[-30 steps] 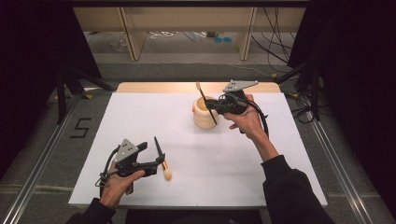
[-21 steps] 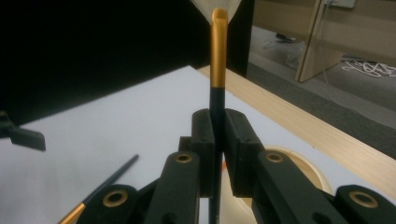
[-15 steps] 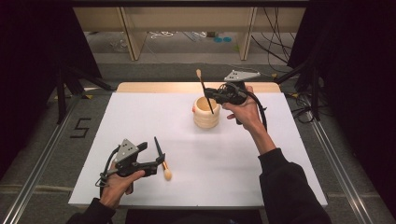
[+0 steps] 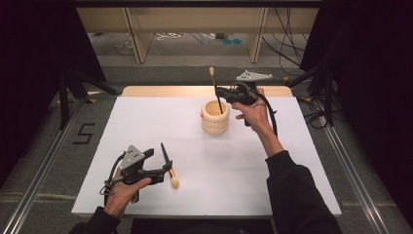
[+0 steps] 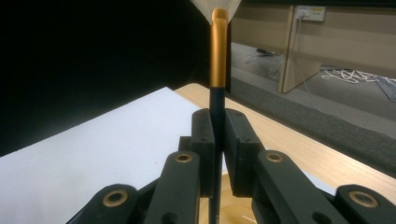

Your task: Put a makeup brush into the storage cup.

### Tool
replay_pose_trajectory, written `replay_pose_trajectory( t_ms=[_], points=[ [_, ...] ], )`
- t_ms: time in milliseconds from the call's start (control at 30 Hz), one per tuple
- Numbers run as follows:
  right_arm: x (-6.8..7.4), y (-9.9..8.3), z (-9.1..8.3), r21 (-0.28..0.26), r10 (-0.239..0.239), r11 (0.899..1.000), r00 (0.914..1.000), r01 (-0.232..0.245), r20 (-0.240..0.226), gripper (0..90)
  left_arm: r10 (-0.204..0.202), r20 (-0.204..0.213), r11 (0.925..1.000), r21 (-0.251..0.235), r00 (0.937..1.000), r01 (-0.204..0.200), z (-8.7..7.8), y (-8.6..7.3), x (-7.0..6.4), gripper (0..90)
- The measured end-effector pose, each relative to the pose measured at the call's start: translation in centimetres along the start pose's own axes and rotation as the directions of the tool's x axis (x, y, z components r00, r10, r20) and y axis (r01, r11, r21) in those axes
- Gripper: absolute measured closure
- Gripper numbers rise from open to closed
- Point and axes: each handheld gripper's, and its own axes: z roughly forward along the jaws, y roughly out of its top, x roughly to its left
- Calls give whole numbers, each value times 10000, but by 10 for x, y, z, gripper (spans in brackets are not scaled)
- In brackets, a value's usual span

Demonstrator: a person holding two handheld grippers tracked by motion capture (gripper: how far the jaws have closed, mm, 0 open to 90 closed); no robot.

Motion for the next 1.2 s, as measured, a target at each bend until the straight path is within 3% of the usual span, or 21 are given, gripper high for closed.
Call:
replay_pose_trajectory(
  t_ms=[433, 600, 733, 800, 1200],
  points=[
    [-10, -7, 17, -475, 218, 9987, 9994, -205, 273, 832, -110, 34, 9999, 70, 9999, 110, 0, 0, -1, 166],
    [-11, -11, 23, -361, 364, 9987, 9988, -353, 322, 832, -54, 17, 10000, 60, 10000, 54, 0, 0, -1, 166],
    [-14, -14, 28, -430, 430, 9982, 9985, -415, 339, 832, -412, 290, 9991, 66, 9987, 411, 0, -1, -3, 166],
    [-15, -16, 30, -477, 370, 9982, 9984, -350, 432, 832, -168, 110, 9998, 112, 9998, 167, 0, 0, -2, 166],
    [-18, -24, 35, -283, 428, 9988, 9973, -411, 592, 831, -257, 13, 9997, 55, 9997, 257, 0, 0, -1, 166]
  ],
)
